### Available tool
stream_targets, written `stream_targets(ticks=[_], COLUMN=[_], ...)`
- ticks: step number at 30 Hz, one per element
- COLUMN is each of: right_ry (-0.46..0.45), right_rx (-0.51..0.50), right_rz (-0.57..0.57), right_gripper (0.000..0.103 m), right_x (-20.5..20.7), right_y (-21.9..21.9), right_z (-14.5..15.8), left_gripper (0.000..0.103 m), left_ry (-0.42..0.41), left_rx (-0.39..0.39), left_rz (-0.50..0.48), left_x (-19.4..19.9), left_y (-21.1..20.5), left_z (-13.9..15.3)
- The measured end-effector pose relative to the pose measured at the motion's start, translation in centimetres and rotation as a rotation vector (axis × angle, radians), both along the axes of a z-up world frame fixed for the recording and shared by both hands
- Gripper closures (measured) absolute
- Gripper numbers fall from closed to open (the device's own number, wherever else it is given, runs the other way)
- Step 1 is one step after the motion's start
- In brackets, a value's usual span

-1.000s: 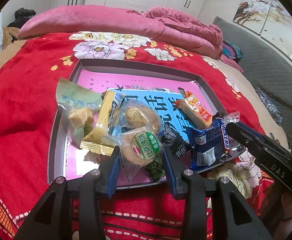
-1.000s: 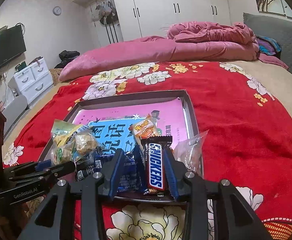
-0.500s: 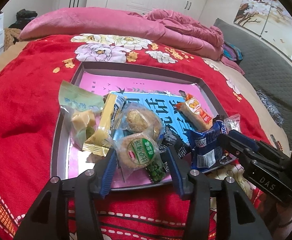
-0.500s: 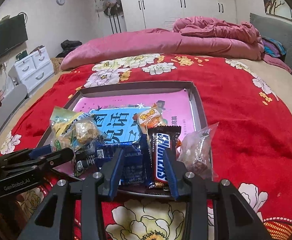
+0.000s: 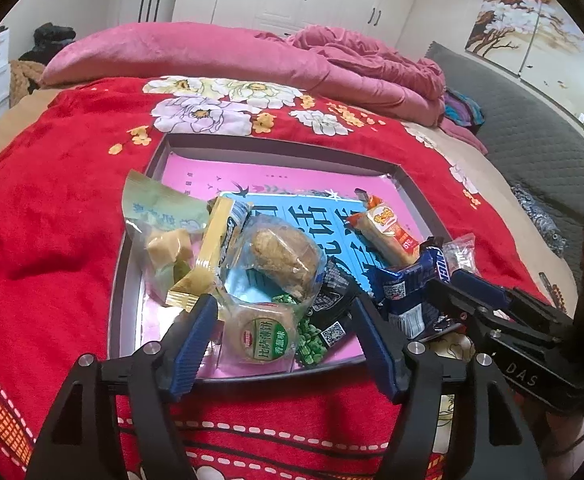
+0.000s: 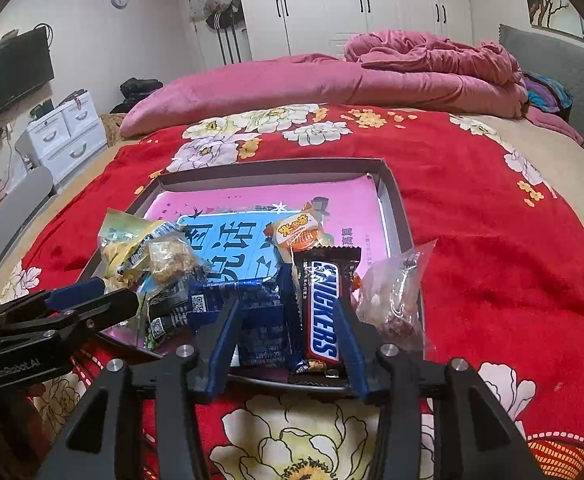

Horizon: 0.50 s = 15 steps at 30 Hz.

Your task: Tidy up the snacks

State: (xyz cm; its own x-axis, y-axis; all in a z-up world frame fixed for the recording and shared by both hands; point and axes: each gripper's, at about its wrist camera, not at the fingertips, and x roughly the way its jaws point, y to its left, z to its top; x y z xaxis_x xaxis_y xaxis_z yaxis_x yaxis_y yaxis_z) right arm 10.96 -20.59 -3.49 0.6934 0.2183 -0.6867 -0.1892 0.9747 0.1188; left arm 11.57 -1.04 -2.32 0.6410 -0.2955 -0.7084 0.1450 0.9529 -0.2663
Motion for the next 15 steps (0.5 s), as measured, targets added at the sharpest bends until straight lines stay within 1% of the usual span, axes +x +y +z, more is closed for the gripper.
stream_targets(ticks=[4,9,11,13,15], right_ry=[0.009,-0.003,-0.026,-0.060,-0.085], right_rx=[-0.005,-0.007,-0.003,0.005,0.012], right_rz=[0.004,0.013,0.010,-0.001,-0.009], right_gripper=[0.050,0.048,0.044,0.035,0.030], right_x=[0.2,0.1,-0.2,-0.5,-0.8], right_y=[0.1,0.3,0.2,0.0,-0.2], right_z=[-0.2,-0.1,0.3,0.9,1.4], left_gripper=[0.028,0.027,0.026,0.026,0.025], left_ry=[-0.007,-0.030,-0.043,-0.051,-0.051], left_rx=[0.003,0.019,0.018,0.020,0.016], left_rz=[0.001,0.003,0.004,0.011,0.016], left_x=[-0.1,-0.3,-0.5,-0.6,-0.7], left_y=[0.0,-0.1,0.0,0.1,0.3], left_z=[0.2,0.6,0.8,0.9,1.0])
